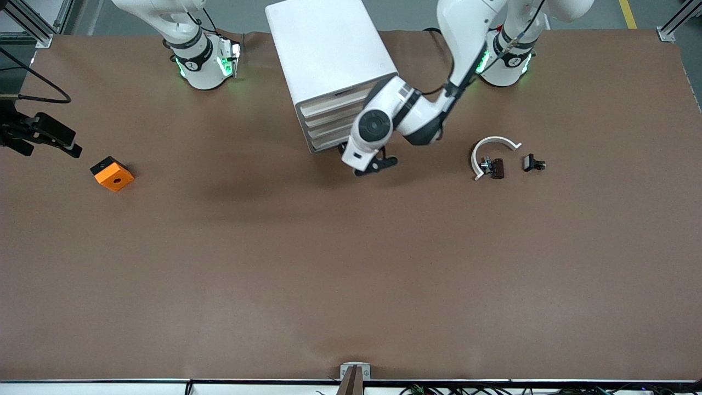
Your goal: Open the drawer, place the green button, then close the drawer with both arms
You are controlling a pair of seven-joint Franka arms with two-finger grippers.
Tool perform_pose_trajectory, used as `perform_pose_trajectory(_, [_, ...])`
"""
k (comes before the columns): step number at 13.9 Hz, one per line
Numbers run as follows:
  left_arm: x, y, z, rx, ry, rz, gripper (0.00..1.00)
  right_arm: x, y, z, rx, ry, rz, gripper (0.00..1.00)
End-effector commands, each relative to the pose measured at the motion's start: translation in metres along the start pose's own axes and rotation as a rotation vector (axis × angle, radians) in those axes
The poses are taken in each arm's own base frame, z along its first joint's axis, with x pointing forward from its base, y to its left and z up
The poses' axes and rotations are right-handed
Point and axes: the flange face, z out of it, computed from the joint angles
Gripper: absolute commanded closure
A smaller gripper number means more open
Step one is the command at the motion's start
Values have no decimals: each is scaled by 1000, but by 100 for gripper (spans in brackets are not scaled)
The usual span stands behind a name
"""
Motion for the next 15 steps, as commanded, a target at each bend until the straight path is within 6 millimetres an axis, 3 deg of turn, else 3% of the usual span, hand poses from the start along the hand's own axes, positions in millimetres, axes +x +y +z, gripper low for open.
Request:
perform_pose_trajectory(1, [71,-43,-58,65,57,-34,0,2,3,-4,-15,-2,-11,0])
perform_pose_trajectory(4, [134,-86,-108,82,134,-52,0,2,3,-4,-15,-3,-11,0])
perform_pose_trajectory(8, [195,-153,-163,96,240,-23,0,2,3,-4,-38,-1,-14,0])
perform_pose_trajectory(10, [203,-178,-194,71,269,-8,0,2,1,-3,-42,-5,-20,0])
perform_pose_trajectory(15, [215,-288,-305,-30,354,-183,0,2,1,-3,-42,-4,-20,0])
